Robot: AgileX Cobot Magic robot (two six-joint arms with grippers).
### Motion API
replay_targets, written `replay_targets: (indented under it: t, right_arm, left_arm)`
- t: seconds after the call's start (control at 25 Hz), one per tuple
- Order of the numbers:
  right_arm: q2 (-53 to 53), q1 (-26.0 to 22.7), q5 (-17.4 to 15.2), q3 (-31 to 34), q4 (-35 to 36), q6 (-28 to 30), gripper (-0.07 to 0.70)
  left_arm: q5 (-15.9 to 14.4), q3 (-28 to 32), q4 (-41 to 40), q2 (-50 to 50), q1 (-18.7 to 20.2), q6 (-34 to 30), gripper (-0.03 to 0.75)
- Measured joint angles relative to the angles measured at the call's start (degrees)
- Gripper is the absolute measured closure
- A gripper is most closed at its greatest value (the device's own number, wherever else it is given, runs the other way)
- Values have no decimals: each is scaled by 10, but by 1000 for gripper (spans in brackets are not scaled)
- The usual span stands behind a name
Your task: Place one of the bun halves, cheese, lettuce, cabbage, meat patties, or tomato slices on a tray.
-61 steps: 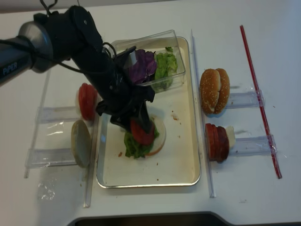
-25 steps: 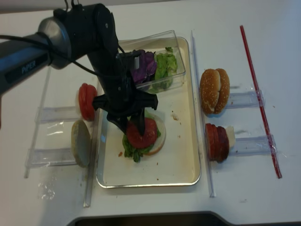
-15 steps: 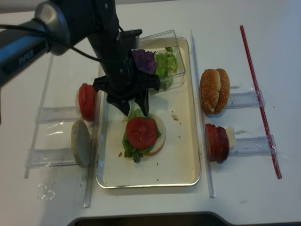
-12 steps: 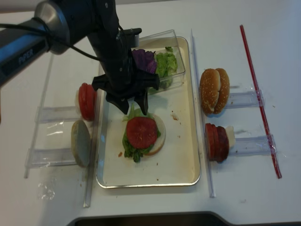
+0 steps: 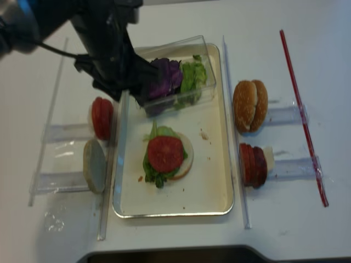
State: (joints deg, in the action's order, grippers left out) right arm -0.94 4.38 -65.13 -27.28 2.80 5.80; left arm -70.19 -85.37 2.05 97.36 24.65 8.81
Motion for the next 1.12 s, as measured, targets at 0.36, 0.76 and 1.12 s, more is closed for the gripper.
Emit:
replay_targets:
  t: [0.36, 0.76, 1.12]
  right_arm:
    - [0, 0, 0, 0, 0, 0, 472]
    - [0, 0, 0, 0, 0, 0, 472]
    - [0, 0, 0, 0, 0, 0, 472]
  left_arm:
    - [-4, 0, -28, -85, -114, -17, 309]
    - [-13, 56, -43, -227, -226, -55, 309]
    - [-14, 218, -44, -387, -226, -58, 309]
